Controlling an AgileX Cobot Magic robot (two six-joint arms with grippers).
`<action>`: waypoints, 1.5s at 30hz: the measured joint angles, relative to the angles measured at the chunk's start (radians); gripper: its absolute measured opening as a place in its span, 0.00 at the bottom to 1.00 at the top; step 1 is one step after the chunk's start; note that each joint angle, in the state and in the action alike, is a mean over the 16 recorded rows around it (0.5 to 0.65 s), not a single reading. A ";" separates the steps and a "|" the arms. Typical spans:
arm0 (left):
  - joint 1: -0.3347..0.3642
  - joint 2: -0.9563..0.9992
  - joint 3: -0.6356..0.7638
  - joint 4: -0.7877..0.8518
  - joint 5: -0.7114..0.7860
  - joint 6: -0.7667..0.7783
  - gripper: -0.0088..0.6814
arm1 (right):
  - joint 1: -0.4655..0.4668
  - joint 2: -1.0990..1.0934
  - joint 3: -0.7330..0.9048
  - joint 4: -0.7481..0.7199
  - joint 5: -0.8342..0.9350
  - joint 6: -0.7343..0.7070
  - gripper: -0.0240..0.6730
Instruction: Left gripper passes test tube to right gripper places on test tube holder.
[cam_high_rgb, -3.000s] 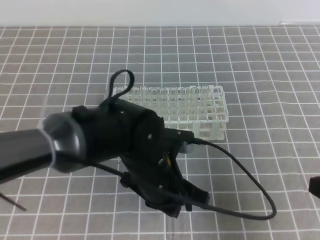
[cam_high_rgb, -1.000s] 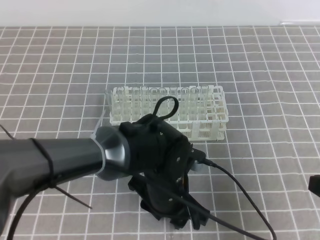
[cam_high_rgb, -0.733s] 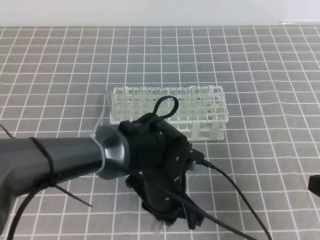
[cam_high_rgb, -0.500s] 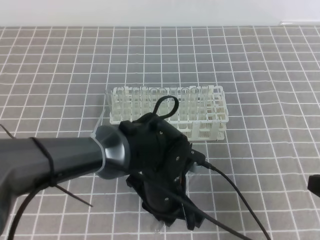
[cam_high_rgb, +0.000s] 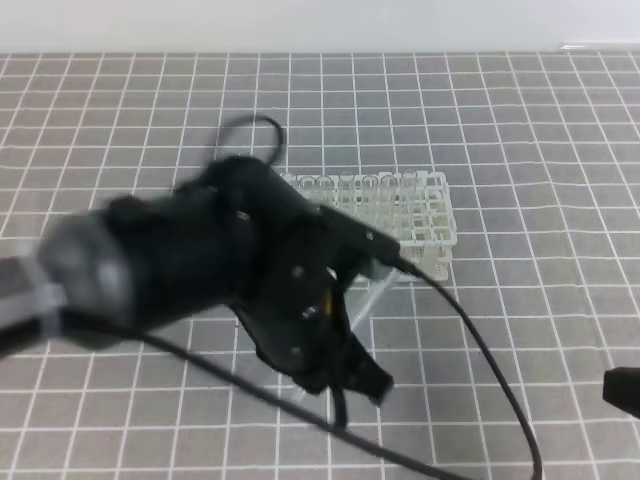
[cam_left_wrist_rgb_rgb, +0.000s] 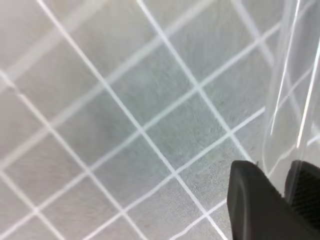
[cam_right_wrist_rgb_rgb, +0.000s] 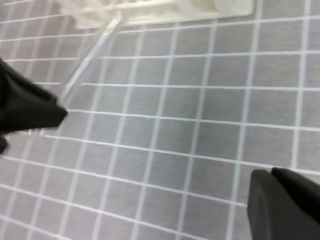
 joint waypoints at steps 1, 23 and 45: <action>0.001 -0.022 0.003 0.012 0.000 -0.001 0.10 | 0.000 0.001 -0.010 0.005 0.012 0.000 0.02; 0.178 -0.599 0.580 0.032 -0.547 -0.056 0.04 | 0.341 0.299 -0.298 0.061 -0.017 -0.017 0.02; 0.140 -0.532 0.797 0.033 -1.255 -0.056 0.11 | 0.804 0.273 -0.140 -0.228 -0.856 -0.043 0.02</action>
